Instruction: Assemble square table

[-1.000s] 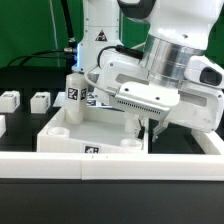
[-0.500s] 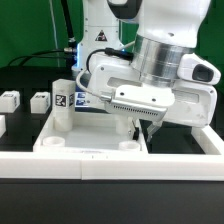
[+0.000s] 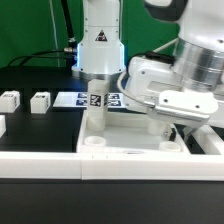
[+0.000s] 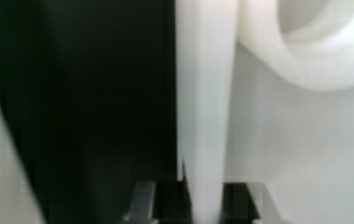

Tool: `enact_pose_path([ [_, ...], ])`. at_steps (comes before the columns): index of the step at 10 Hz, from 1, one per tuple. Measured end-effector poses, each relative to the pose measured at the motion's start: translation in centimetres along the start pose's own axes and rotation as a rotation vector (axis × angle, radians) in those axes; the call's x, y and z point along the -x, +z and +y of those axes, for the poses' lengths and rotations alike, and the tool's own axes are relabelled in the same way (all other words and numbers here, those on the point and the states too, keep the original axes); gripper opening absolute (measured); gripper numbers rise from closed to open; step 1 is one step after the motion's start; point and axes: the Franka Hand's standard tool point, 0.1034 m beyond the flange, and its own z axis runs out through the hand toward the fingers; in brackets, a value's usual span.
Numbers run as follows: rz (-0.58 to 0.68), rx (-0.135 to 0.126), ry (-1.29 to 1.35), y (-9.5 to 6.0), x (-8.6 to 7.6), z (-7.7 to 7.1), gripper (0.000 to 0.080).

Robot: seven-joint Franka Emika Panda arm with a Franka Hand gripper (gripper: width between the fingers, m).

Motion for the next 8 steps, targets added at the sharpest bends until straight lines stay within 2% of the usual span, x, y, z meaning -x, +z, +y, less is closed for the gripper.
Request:
enact_pose_path([
  [1, 0.027, -0.015, 0.005, -0.17, -0.03, 0.9, 0.006],
  [3, 0.042, -0.023, -0.003, -0.36, -0.07, 1.51, 0.006],
  [8, 0.044, -0.024, 0.004, -0.2, -0.04, 1.08, 0.006],
])
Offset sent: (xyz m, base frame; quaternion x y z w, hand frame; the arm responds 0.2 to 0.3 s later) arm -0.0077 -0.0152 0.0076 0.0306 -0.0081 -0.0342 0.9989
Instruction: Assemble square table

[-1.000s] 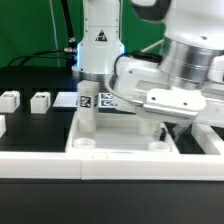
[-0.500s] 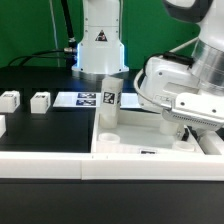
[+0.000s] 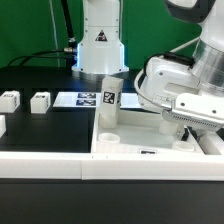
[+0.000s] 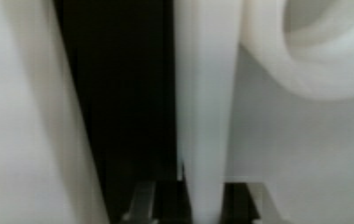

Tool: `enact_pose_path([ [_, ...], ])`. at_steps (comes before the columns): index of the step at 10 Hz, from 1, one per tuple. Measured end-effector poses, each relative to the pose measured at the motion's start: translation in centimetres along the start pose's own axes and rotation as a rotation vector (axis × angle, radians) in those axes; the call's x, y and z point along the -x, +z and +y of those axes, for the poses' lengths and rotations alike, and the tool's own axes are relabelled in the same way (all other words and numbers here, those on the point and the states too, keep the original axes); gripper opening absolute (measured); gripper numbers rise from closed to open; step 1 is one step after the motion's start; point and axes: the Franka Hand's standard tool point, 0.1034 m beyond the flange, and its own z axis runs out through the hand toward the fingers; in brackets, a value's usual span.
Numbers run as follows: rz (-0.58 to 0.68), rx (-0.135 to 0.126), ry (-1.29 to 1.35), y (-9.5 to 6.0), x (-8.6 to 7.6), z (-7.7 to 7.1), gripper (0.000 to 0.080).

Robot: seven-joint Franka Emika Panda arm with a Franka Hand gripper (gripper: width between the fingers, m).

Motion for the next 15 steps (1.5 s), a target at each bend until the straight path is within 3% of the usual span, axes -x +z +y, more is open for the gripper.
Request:
enact_pose_path([
  [3, 0.001, -0.006, 0.02, -0.2, -0.1, 0.7, 0.006],
  [6, 0.024, -0.043, 0.034, -0.4, -0.1, 0.7, 0.006],
  [9, 0.028, -0.044, 0.038, -0.1, 0.0, 0.4, 0.006],
  [10, 0.028, -0.051, 0.048, -0.2, 0.1, -0.2, 0.0121],
  [11, 0.029, -0.058, 0.056, -0.2, 0.2, -0.8, 0.0309],
  [12, 0.029, -0.07, 0.064, -0.3, 0.3, -1.5, 0.0445],
  [13, 0.031, -0.078, 0.07, -0.4, 0.4, -2.1, 0.0445],
  [14, 0.031, -0.079, 0.074, -0.4, 0.5, -2.3, 0.0597],
  [15, 0.032, -0.079, 0.076, -0.4, 0.5, -2.5, 0.0635],
])
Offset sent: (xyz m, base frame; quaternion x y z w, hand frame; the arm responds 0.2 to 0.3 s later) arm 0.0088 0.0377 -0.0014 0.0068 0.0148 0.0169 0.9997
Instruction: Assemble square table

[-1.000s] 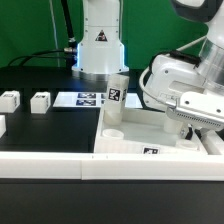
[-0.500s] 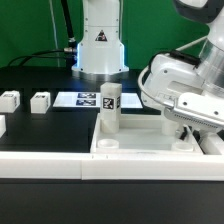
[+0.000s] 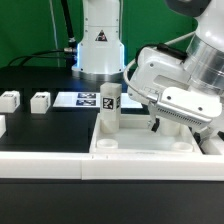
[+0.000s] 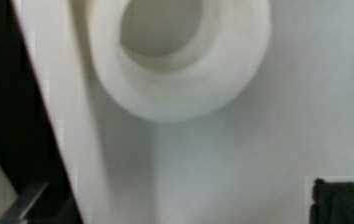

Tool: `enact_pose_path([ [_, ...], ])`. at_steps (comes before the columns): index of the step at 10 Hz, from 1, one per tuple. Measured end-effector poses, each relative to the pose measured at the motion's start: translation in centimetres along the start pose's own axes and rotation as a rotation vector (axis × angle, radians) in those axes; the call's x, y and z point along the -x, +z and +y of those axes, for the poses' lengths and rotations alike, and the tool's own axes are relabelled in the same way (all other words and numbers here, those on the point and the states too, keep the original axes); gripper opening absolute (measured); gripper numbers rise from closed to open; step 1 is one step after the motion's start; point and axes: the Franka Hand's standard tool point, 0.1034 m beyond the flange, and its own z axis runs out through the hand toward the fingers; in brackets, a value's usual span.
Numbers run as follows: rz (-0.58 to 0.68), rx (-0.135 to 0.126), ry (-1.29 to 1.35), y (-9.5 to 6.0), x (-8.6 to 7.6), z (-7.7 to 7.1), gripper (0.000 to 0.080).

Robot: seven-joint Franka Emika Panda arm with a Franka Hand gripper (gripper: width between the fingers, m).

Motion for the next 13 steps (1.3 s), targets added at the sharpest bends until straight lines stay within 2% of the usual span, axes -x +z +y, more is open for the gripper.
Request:
enact_pose_path([
  [7, -0.002, 0.002, 0.003, -0.2, 0.1, -0.2, 0.0649],
  [8, -0.023, 0.002, 0.015, -1.9, 0.6, -0.6, 0.0649],
  [10, -0.05, -0.013, 0.067, -5.4, 0.8, -2.5, 0.0649],
  [11, -0.077, -0.011, 0.084, -7.4, 1.3, -3.9, 0.0649],
  [12, -0.094, -0.014, 0.116, -8.8, 1.4, -6.5, 0.0649],
  [13, -0.089, -0.021, 0.23, -8.8, 1.0, -9.1, 0.0649],
])
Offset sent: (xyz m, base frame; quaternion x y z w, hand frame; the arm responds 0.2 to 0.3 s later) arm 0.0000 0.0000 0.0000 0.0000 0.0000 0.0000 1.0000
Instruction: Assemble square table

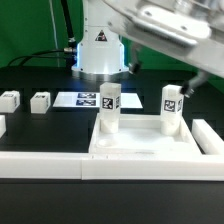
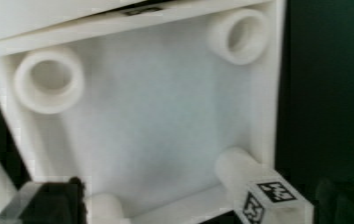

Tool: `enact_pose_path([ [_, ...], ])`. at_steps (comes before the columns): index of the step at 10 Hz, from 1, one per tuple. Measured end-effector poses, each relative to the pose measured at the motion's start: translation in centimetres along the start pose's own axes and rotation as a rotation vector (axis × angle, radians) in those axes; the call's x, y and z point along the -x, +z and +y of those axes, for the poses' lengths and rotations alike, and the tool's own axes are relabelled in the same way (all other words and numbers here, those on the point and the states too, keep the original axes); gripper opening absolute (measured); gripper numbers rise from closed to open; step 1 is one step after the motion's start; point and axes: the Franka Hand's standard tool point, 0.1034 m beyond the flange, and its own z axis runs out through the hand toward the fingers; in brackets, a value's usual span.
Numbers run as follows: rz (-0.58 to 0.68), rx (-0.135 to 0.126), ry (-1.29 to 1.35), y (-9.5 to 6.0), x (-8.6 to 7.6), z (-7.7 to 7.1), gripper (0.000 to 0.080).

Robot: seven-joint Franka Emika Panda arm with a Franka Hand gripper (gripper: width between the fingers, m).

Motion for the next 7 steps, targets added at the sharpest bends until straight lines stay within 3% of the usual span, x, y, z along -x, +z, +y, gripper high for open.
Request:
enact_pose_path([
  [2, 0.024, -0.028, 0.11, 1.5, 0.0, -5.6, 0.0649],
  [3, 0.033, -0.028, 0.171, 3.0, -0.1, -8.0, 0.0649],
  [4, 0.029, -0.015, 0.244, 3.7, 0.5, -8.7, 0.0649],
  [7, 0.025, -0.014, 0.444, 3.6, 0.8, -8.2, 0.0649],
])
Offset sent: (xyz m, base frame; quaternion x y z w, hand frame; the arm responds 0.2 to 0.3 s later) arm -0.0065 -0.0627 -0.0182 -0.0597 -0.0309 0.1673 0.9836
